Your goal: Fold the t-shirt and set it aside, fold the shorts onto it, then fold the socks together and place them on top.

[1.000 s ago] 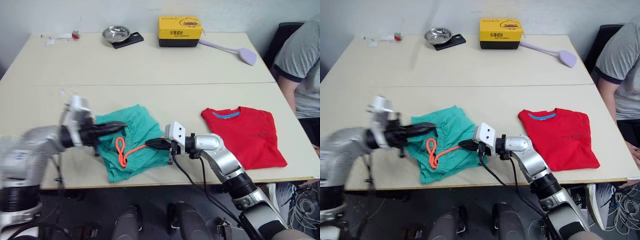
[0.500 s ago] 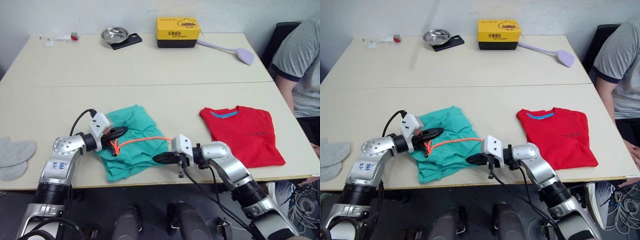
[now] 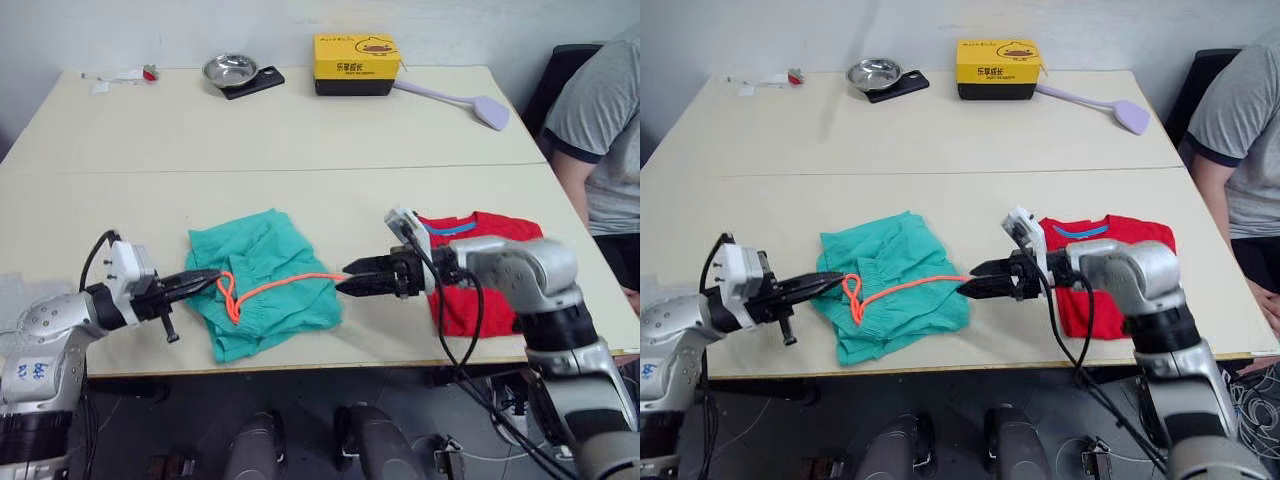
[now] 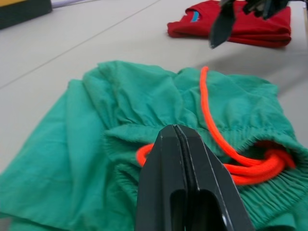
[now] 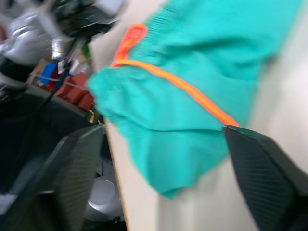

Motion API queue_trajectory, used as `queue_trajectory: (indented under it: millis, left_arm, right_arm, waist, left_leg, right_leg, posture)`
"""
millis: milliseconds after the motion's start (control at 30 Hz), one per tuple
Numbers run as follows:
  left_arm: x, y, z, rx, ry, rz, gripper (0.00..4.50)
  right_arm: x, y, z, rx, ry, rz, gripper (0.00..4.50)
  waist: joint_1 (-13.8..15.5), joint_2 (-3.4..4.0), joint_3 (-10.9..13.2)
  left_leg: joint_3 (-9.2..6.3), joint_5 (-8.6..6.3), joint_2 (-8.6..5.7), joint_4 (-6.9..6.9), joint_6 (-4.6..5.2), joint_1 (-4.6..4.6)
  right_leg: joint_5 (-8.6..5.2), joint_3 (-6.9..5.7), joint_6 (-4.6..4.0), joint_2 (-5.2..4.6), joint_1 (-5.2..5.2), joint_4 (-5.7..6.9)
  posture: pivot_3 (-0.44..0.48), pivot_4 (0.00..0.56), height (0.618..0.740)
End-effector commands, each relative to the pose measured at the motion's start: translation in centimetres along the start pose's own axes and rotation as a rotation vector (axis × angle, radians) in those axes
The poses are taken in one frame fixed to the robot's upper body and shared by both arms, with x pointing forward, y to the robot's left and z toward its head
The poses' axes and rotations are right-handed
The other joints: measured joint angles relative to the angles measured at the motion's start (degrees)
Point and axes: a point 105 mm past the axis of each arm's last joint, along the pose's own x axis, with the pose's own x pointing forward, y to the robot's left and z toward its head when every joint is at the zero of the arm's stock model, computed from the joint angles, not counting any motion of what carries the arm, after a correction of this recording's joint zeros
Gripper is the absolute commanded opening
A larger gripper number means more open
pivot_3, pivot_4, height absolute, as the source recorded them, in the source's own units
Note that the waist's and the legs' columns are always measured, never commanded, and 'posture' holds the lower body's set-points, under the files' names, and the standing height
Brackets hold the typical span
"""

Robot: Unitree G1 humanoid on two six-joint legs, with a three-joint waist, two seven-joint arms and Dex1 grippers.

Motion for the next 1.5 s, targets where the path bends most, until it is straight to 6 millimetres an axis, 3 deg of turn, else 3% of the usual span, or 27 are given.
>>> queue_trajectory:
  millis: [33, 200, 433, 467, 567, 900, 1100, 1300, 1500]
  left_arm:
    - [0.7, -0.8, 0.7, 0.051, -0.030, -0.006, 0.00]
    - [0.7, -1.6, -0.3, 0.054, -0.008, -0.006, 0.00]
    - [0.7, -1.9, -0.6, 0.047, -0.013, 0.011, 0.00]
    - [0.6, -1.9, -0.6, 0.047, -0.013, 0.014, 0.00]
    - [0.6, -1.9, -0.6, 0.051, -0.013, 0.019, 0.00]
    - [0.1, -1.9, -0.3, 0.044, -0.023, 0.052, 0.00]
    - [0.4, -1.9, 1.1, 0.017, -0.067, 0.048, 0.00]
    - [1.4, -2.5, 3.5, -0.092, -0.155, 0.011, 0.00]
    - [2.1, -3.4, 3.4, -0.176, -0.139, -0.043, 1.41]
  right_arm:
    - [1.3, -2.0, 1.4, 0.034, -0.018, -0.108, 4.47]
    - [3.4, -3.5, 1.6, 0.027, 0.060, -0.181, 4.47]
    - [7.5, -1.1, 1.5, 0.071, 0.139, -0.053, 4.47]
    - [8.2, -0.7, 1.7, 0.083, 0.134, -0.035, 4.30]
    - [8.9, -0.3, 2.2, 0.115, 0.118, -0.013, 3.53]
    - [9.0, 1.0, 3.0, 0.166, 0.071, 0.074, 0.02]
    - [5.0, 3.6, 3.7, 0.130, 0.029, 0.162, 0.02]
    - [-3.0, 5.6, 2.5, 0.061, 0.068, 0.193, 0.02]
    - [-8.6, 5.5, 1.4, 0.028, 0.087, 0.040, 0.00]
  waist:
    - [-0.1, 0.00, 0.0]
    - [-0.2, 0.00, 0.0]
    - [-0.8, -0.01, 0.0]
    - [-1.2, -0.01, 0.0]
    - [-1.8, -0.01, 0.0]
    - [-1.6, -0.01, 0.0]
    - [-1.3, 0.00, 0.0]
    - [-0.3, 0.04, 0.0]
    - [-0.4, 0.06, 0.0]
  left_leg:
    - [0.01, 0.00, 0.01, 0.00, 0.00, -0.06]
    - [0.09, -0.01, -0.01, 0.01, 0.03, -0.12]
    - [0.10, 0.02, 0.02, -0.02, 0.07, -0.06]
    - [0.10, 0.02, 0.02, -0.03, 0.07, -0.06]
    - [0.10, 0.05, 0.04, -0.10, 0.02, -0.07]
    - [0.10, 0.06, 0.02, -0.13, -0.01, -0.14]
    - [0.07, 0.04, 0.02, -0.20, 0.02, -0.18]
    - [0.01, -0.04, -0.01, -0.19, 0.15, -0.24]
    - [0.08, -0.13, 0.01, -0.25, 0.17, -0.17]
  right_leg:
    - [0.00, -0.01, 0.00, 0.01, -0.05, 0.02]
    - [0.00, 0.00, 0.01, 0.04, -0.09, -0.05]
    - [0.04, 0.02, 0.04, 0.05, -0.08, 0.04]
    - [0.04, 0.02, 0.04, 0.05, -0.08, 0.04]
    - [0.04, 0.02, 0.04, 0.09, -0.10, 0.04]
    - [0.03, 0.01, 0.04, 0.06, -0.14, -0.04]
    - [0.03, 0.00, 0.04, 0.05, -0.14, -0.18]
    - [0.05, -0.03, 0.07, 0.02, -0.09, -0.40]
    - [0.07, 0.04, 0.10, 0.14, -0.03, -0.60]
  posture:
    - [0.000, 0.150, 0.740]
    - [0.000, 0.150, 0.740]
    - [0.000, 0.150, 0.740]
    - [0.000, 0.150, 0.740]
    - [0.000, 0.150, 0.740]
    - [0.000, 0.150, 0.740]
    - [0.000, 0.150, 0.740]
    - [0.000, 0.150, 0.740]
    - [0.000, 0.150, 0.740]
